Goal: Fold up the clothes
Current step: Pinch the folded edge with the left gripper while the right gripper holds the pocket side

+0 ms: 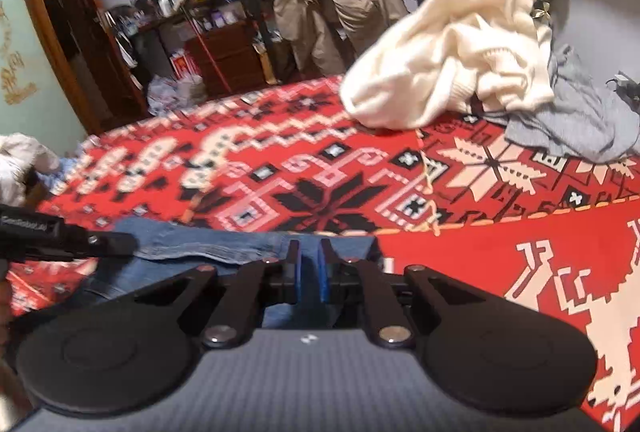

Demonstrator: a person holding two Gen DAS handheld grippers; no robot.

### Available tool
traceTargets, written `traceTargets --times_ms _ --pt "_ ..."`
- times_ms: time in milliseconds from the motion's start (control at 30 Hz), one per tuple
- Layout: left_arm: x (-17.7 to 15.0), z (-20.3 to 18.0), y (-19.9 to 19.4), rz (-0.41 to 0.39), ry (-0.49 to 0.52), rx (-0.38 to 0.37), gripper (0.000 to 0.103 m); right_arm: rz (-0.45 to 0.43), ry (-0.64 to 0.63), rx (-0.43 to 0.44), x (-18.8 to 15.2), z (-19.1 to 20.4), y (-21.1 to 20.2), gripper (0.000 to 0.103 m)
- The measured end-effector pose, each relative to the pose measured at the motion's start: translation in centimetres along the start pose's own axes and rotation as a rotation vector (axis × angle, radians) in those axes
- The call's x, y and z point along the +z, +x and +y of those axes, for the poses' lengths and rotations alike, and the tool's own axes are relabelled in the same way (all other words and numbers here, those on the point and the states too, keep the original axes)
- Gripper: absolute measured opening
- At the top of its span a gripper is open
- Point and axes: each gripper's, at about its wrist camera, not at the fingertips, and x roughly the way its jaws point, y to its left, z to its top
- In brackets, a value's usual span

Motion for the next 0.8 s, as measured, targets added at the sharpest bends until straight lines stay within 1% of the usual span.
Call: traceTargets --times_ms 33,100,167,200,233,367,400,500,600,633,667,767,800 --pt "-0.1 0.3 -0.1 0.006 -0.004 0.003 0.003 -0.001 -0.008 -0.005 -0.4 -0.2 0.1 0.001" --pt "-0.3 0.6 -0.7 0.007 0.000 0.013 0.003 0.002 -0.009 -0.013 -0.8 -0.7 0.0 0.000" --pt "-0.3 1.0 -1.2 0.000 -0.012 0.018 0.003 0.012 0.021 -0.038 -0.9 -1.3 -0.4 0.000" --pt "-0.3 1.2 -1.5 -0.006 -0.019 0.020 0.003 0.012 0.043 -0.042 -0.9 -1.7 -0.7 0.001" --pt "-0.2 1.4 -1.8 -0.021 -0.029 0.023 0.002 0.012 0.063 -0.046 -1.0 -1.9 -1.0 0.009" --pt "0.3 2.0 -3.0 -0.070 -0.062 0.033 0.003 -0.013 0.080 -0.049 -0.9 -2.1 -2.4 0.010" --pt "0.4 2.1 -3.2 -0.074 -0.063 0.039 0.006 -0.016 0.096 -0.036 -0.8 -2.2 -2.5 0.010" --pt "0.3 2.6 -3.2 -0.055 -0.059 0.089 0.005 -0.027 0.144 0.001 -0.5 -2.4 -3.0 0.010" --pt "0.4 1.8 -2.8 -0.046 0.002 0.077 0.004 -0.014 0.158 0.010 -0.7 -2.4 -2.9 0.010" --pt "0.3 1.4 -2.7 -0.043 0.032 0.072 0.004 -0.006 0.150 0.008 -0.8 -2.3 -2.7 0.010" --pt "0.4 1.2 -2.4 -0.041 0.041 0.066 0.002 -0.001 0.150 0.010 -0.8 -2.2 -2.5 0.010" --pt "1.1 2.4 -1.5 -0.043 -0.041 0.025 0.002 0.011 0.152 0.022 -1.0 -2.0 -2.0 0.011" --pt "1.5 3.2 -1.3 -0.051 -0.090 0.008 0.002 0.017 0.149 0.023 -1.1 -1.9 -1.8 0.011"
